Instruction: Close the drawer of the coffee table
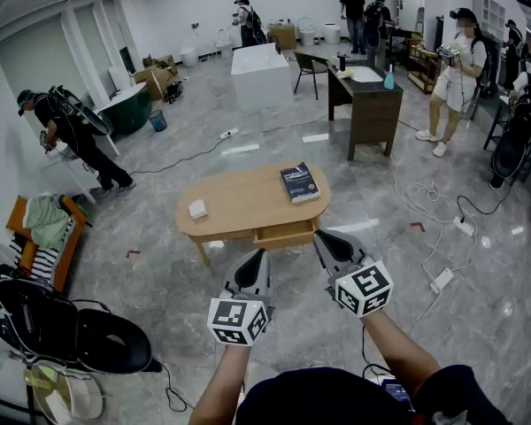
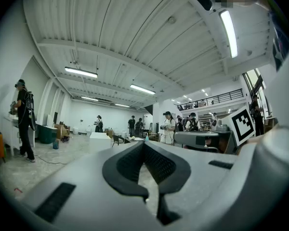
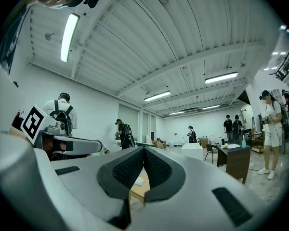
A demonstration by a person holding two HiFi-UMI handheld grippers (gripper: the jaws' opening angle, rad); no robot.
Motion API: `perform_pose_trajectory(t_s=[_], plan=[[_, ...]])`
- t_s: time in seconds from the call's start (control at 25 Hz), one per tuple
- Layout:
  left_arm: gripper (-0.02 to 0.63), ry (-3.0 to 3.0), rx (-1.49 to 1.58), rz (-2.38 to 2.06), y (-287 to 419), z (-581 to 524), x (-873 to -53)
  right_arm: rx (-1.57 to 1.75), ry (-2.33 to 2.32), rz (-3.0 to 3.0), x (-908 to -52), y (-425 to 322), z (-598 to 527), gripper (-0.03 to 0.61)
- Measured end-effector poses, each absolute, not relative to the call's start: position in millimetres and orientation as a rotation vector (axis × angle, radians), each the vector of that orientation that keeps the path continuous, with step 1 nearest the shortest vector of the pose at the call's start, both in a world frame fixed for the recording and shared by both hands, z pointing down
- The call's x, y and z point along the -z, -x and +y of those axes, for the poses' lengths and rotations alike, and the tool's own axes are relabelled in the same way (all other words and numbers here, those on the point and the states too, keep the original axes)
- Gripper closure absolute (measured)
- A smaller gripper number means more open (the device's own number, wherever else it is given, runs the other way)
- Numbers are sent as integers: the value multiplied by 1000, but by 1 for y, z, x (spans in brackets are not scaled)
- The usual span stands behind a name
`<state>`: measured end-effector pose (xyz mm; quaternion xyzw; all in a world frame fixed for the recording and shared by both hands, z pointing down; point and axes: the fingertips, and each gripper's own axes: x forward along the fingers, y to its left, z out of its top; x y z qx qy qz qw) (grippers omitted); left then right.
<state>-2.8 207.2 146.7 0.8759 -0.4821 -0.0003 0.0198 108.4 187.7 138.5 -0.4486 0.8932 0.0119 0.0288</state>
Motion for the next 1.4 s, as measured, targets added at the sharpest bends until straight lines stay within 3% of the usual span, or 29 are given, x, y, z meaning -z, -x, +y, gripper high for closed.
perform_pose_trajectory(t_s=[1.4], plan=[[615,-2686,-21,-1460,-18,197,-156,27,1401,2724,-149,-135,176,568]])
